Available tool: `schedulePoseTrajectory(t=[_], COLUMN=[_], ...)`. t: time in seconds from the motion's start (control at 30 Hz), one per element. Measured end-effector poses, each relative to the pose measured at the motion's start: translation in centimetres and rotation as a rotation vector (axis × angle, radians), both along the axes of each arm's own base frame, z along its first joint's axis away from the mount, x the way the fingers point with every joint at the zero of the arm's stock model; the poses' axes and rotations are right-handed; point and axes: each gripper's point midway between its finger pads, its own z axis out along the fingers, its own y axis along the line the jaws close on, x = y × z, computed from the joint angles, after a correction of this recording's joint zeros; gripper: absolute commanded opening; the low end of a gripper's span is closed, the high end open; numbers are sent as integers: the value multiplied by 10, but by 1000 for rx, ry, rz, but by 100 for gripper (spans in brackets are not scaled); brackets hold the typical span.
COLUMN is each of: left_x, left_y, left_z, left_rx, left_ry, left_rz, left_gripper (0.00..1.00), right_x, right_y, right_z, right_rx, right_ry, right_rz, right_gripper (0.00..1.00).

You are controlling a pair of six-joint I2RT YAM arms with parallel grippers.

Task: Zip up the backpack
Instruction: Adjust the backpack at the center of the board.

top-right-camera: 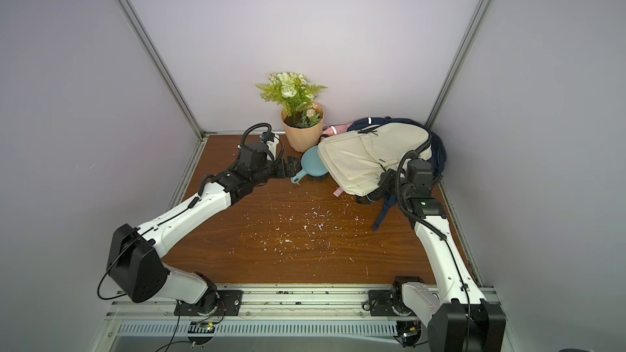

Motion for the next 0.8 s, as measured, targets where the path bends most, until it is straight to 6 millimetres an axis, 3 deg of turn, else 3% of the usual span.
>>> schedulePoseTrajectory(t=[0.07,0.13,0.27,0.37,0.43,0.6,0.8], left_x=[1,2,7,7,-5,-30,-21], left_y=[-5,-11,-29,-51,-69,-93,-82], left_z=[-7,-20,-63,-100,-118,-135,-154], left_rx=[1,4,29,89,145,209,240], left_ry=[12,28,129,203,228,243,257], left_rz=[-19,-46,-96,-140,-188,-250,-211], left_gripper=[100,100,100,100,100,100,99], right_x=[-14,-35,-66,-75,-79,-82,-81], right_y=[4,3,-3,-4,-7,-15,-24], right_z=[-1,-14,-66,-100,-116,-126,-139], right_rx=[-13,-22,-3,20,24,13,-22], right_ry=[-5,-5,86,184,225,253,302], right_rz=[22,17,-7,-26,-48,-97,-141], right_gripper=[0,0,0,0,0,0,0])
